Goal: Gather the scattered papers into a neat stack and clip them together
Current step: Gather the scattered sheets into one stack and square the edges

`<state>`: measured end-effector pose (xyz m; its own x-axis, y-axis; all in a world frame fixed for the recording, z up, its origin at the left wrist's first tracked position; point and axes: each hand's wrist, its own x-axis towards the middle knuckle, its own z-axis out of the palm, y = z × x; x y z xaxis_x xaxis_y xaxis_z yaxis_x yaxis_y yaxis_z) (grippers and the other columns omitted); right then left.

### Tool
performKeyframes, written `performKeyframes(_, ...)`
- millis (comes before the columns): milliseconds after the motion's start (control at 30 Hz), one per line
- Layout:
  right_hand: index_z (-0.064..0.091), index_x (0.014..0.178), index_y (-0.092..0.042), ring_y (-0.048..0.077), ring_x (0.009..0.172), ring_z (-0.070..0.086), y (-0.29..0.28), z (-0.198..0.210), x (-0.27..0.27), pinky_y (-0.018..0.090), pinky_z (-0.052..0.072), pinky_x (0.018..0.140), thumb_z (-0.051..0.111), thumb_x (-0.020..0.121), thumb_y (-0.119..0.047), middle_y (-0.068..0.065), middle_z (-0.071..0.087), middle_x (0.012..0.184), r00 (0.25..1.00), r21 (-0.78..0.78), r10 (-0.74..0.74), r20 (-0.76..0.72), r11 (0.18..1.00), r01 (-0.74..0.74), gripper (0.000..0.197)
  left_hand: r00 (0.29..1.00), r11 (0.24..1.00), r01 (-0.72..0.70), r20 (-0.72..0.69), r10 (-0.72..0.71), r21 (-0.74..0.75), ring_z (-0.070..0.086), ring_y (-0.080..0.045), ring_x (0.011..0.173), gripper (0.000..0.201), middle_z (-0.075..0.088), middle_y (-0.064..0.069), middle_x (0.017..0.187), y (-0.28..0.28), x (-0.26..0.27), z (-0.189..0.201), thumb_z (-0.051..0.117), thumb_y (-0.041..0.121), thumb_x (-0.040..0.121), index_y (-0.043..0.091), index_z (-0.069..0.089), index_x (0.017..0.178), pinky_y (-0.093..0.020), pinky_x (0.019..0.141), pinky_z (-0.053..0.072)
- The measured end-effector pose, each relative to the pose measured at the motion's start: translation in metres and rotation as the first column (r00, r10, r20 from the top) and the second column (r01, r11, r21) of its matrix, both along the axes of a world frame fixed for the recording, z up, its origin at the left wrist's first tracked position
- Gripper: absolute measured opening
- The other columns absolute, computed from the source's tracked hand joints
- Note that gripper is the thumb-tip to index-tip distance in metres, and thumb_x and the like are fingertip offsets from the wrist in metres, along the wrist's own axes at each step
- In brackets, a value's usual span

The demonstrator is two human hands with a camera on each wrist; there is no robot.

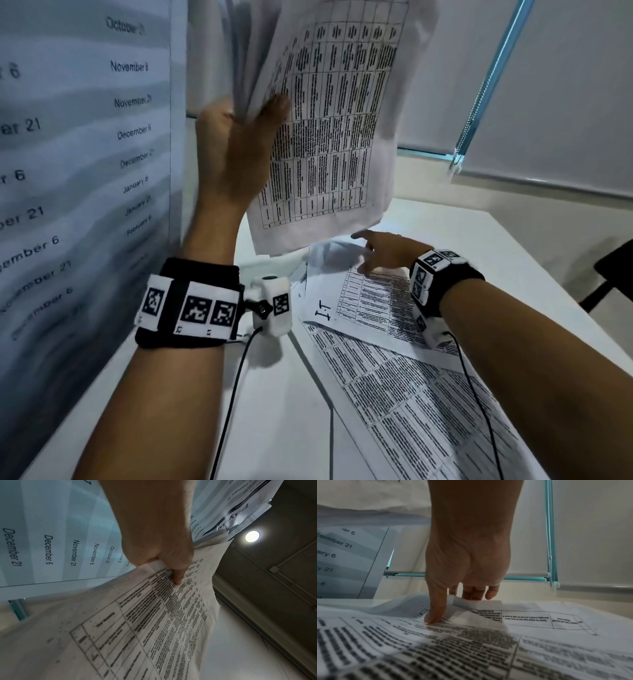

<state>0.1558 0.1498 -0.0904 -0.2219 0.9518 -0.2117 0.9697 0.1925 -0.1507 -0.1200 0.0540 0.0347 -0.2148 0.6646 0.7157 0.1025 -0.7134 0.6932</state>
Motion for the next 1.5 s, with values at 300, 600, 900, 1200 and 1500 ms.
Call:
performKeyframes(300, 0.067, 0.089, -0.013, 0.024, 0.080, 0.063, -0.032, 0.014, 0.006, 0.029, 0.039, 0.067, 0.062, 0.095, -0.023, 0.003, 0.068, 0.084, 0.983, 0.239, 0.169, 0.077, 0.954, -0.183, 0.013, 0.988, 0.989, -0.146, -0.053, 0.145, -0.027, 0.049, -0.004, 0.050, 0.038, 0.060, 0.007, 0.054, 0.000, -0.004, 0.000, 0.070, 0.040, 0.095, 0.022, 0.057, 0.064, -0.029, 0.047, 0.037)
performKeyframes(600, 0.059, 0.098, -0.032, 0.000, 0.079, 0.056, -0.137, 0.134, 0.064, 0.023, 0.042, 0.071, 0.064, 0.097, -0.024, -0.022, 0.063, 0.083, 0.955, 0.280, 0.112, -0.276, 0.960, -0.031, 0.010, 0.945, 0.940, -0.324, -0.077, 0.316, -0.110, 0.045, -0.005, 0.059, 0.038, 0.055, 0.003, 0.068, 0.017, -0.003, -0.011, 0.067, 0.054, 0.088, 0.018, 0.064, 0.076, -0.043, 0.054, 0.045)
performKeyframes(900, 0.074, 0.106, -0.009, 0.023, 0.094, 0.070, -0.155, 0.158, 0.079, 0.039, 0.053, 0.092, 0.064, 0.094, -0.013, 0.014, 0.076, 0.108, 0.247, 0.250, 0.167, -0.954, 0.900, 0.357, 0.016, 0.896, 0.972, 0.043, -0.422, -0.141, -0.233, 0.065, -0.008, 0.072, 0.014, 0.074, -0.004, 0.080, 0.000, 0.057, -0.027, 0.069, 0.010, 0.081, 0.001, 0.078, 0.088, -0.023, 0.065, 0.049)
performKeyframes(1200, 0.070, 0.109, -0.013, 0.019, 0.089, 0.075, -0.148, 0.101, 0.060, 0.038, 0.059, 0.084, 0.054, 0.101, -0.028, 0.000, 0.078, 0.094, 0.212, 0.172, 0.035, -0.977, 0.720, 0.673, 0.023, 0.900, 0.840, 0.247, -0.208, -0.384, -0.483, 0.074, -0.018, 0.099, 0.034, 0.078, -0.004, 0.108, -0.016, 0.092, -0.030, 0.064, 0.052, 0.093, 0.024, 0.077, 0.106, -0.041, 0.090, 0.059)
performKeyframes(1500, 0.055, 0.079, -0.014, 0.009, 0.065, 0.044, -0.169, 0.102, 0.032, 0.023, 0.036, 0.061, 0.057, 0.101, -0.027, 0.000, 0.056, 0.075, 0.579, 0.627, 0.242, -0.779, 0.328, 0.706, 0.026, 0.981, 0.994, 0.073, -0.185, -0.058, 0.075, 0.060, 0.021, 0.082, 0.024, 0.061, 0.031, 0.093, -0.043, 0.120, -0.028, 0.059, 0.009, 0.102, 0.003, 0.050, 0.123, 0.004, 0.073, 0.040)
